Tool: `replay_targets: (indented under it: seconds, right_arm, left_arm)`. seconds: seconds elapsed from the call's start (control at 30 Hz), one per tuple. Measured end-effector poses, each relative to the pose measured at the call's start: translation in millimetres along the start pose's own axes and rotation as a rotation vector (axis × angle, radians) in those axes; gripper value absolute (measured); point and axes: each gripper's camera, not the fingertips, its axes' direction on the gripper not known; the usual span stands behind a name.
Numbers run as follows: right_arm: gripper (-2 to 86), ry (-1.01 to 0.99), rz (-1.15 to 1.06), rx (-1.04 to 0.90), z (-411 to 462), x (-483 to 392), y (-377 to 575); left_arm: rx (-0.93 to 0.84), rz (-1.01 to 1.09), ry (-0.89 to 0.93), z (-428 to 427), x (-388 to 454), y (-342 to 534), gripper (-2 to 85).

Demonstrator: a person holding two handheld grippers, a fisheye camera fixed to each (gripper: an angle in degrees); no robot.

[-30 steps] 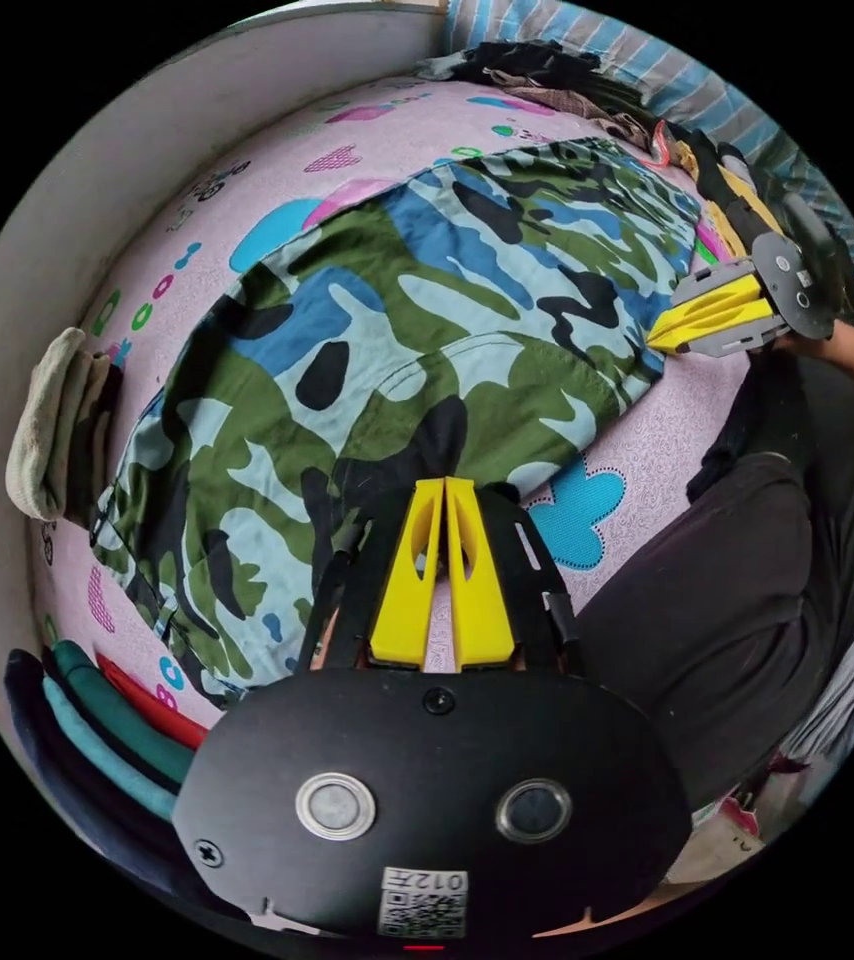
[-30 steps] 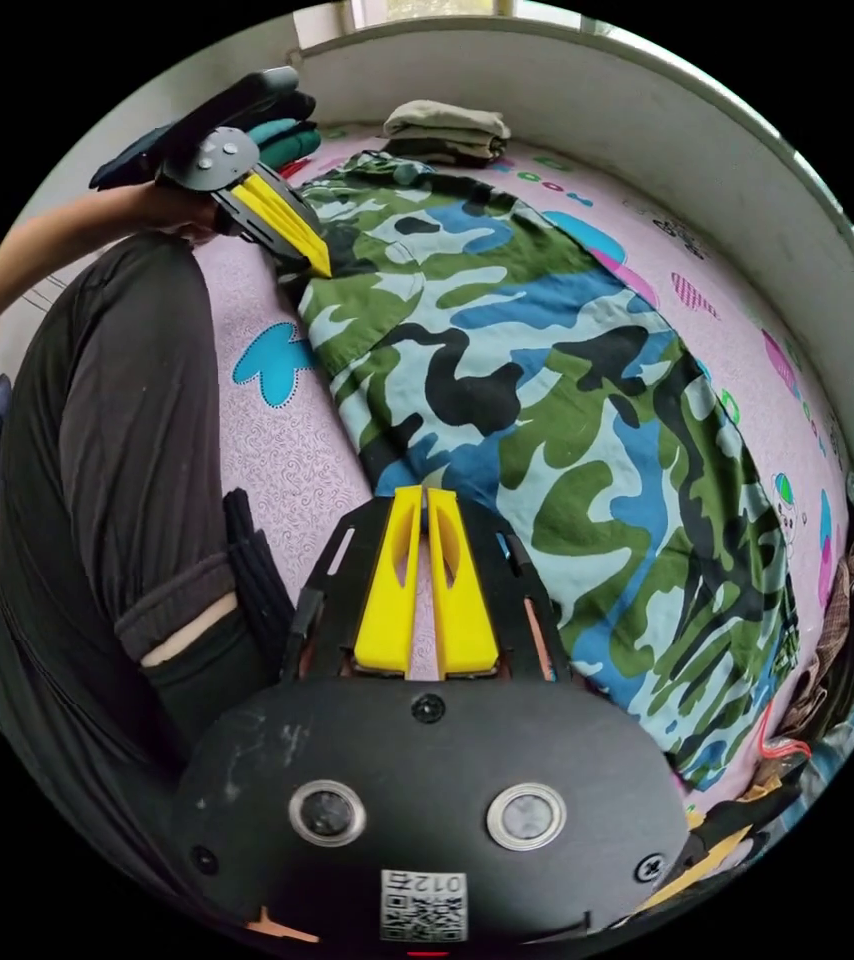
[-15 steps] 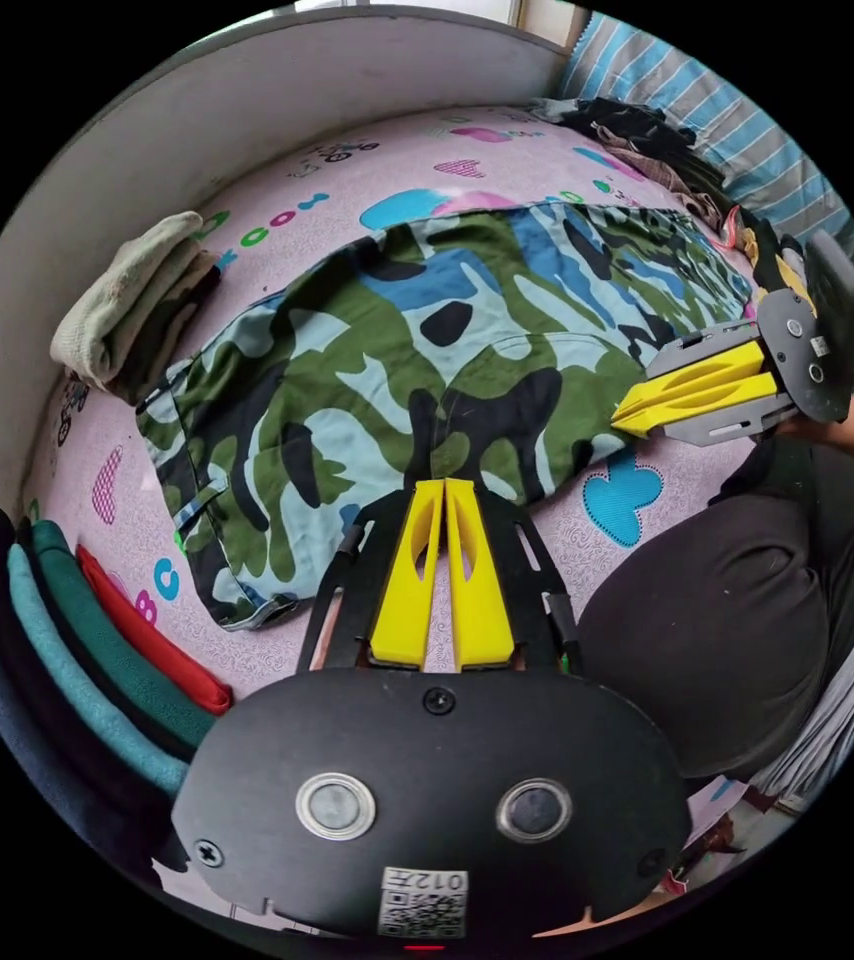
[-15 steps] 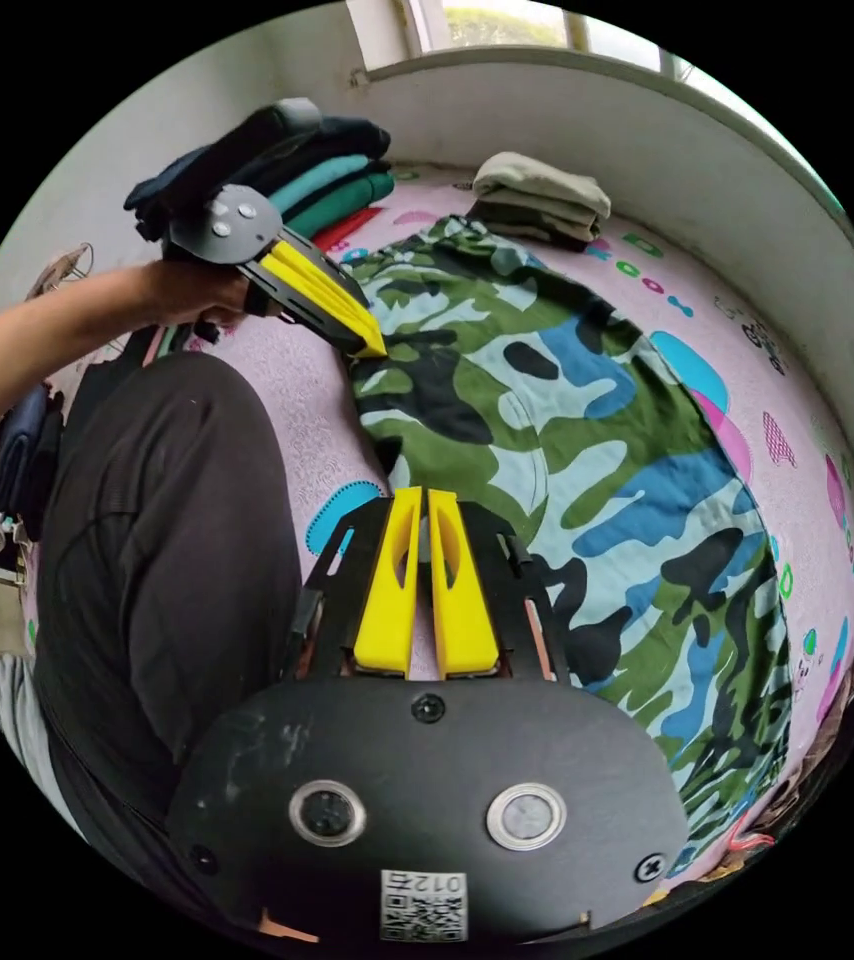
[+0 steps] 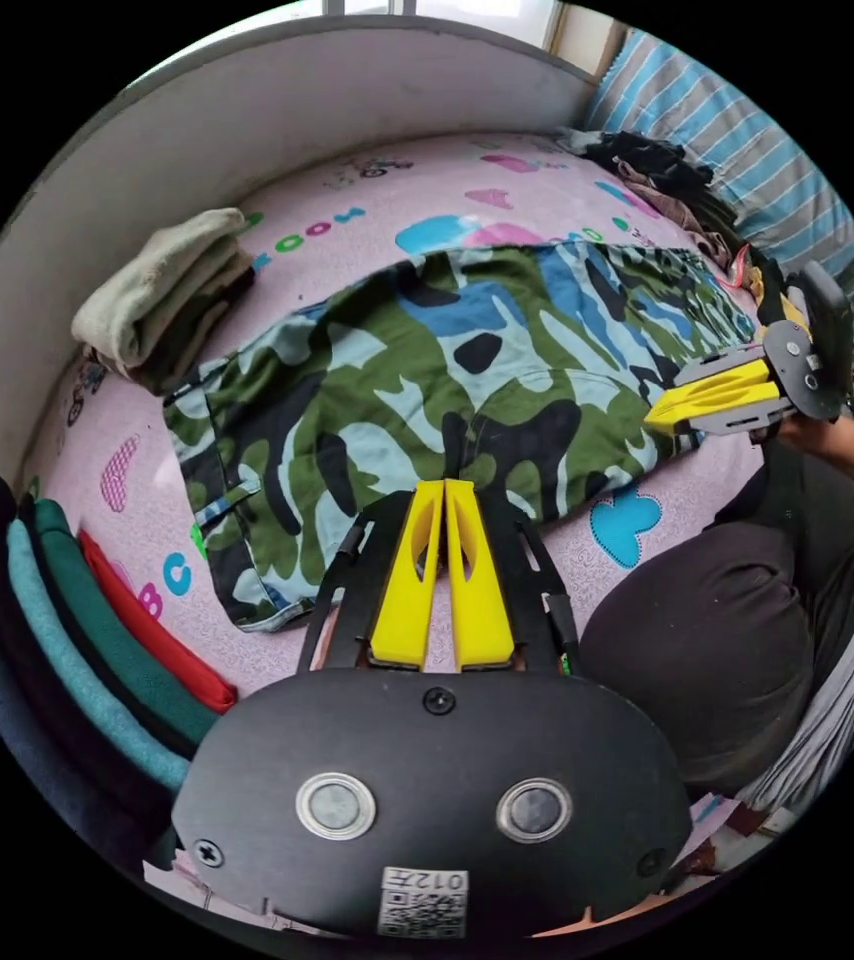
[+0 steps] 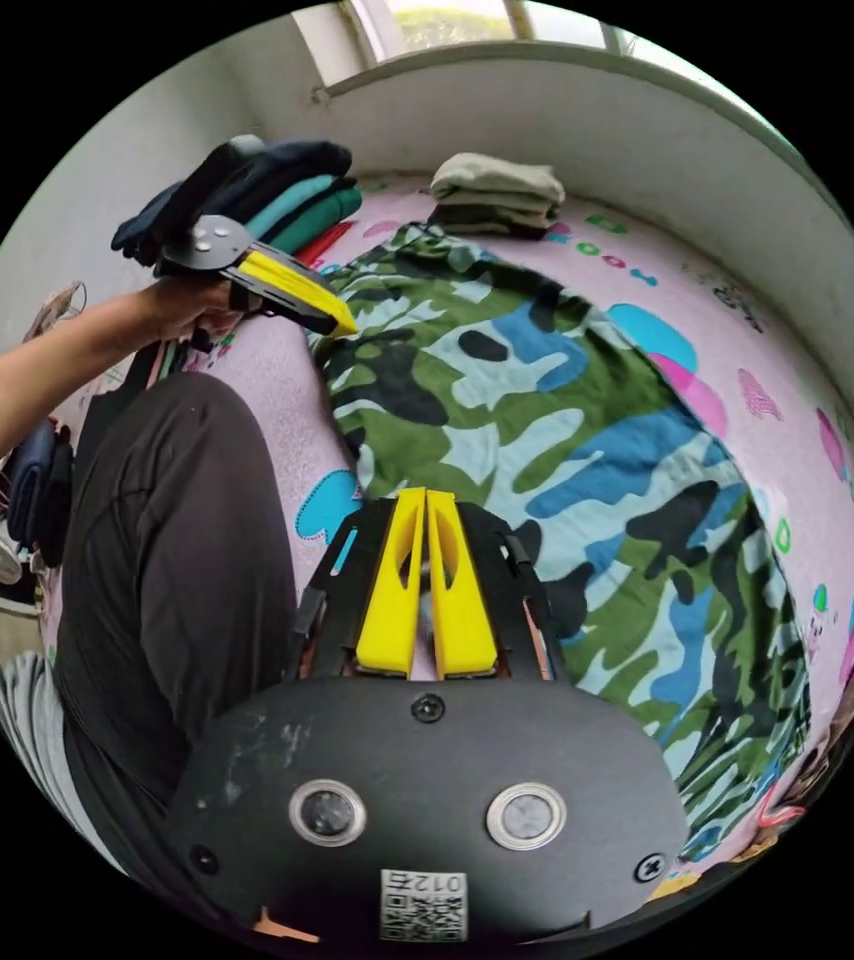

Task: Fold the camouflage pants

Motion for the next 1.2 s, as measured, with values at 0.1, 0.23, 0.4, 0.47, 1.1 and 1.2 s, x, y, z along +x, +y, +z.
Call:
replay_targets:
  seconds: [0.1,0.23,0.4,0.47,1.1,1.2]
  right_arm:
    - [-1.0,0.024,0.016,-0.028,-6,18,13]
    - [-1.0,0.058,0.033,-0.096,3,36,30]
    - [-0.9,0.029,0.068,-0.022,-15,51,36]
    - [-0.8,0.064,0.110,0.051,-27,68,32]
    - [-0.6,0.233,0.223,0.169,-7,172,-30]
    - [-0.9,0.226,0.222,0.162,-14,181,-24]
  left_arm:
    - [0.002,-0.051,-0.021,2,-9,-2,-0.1]
    - [-0.020,-0.115,-0.049,13,-21,-10,-0.1]
    - [0.093,-0.200,-0.031,3,-34,-28,-0.1]
    - [0.109,-0.249,-0.049,5,-41,-39,-0.1]
    - [0.170,-0.329,-0.123,66,-51,-95,-0.1]
    - [0.217,-0.340,-0.096,68,-51,-88,-0.1]
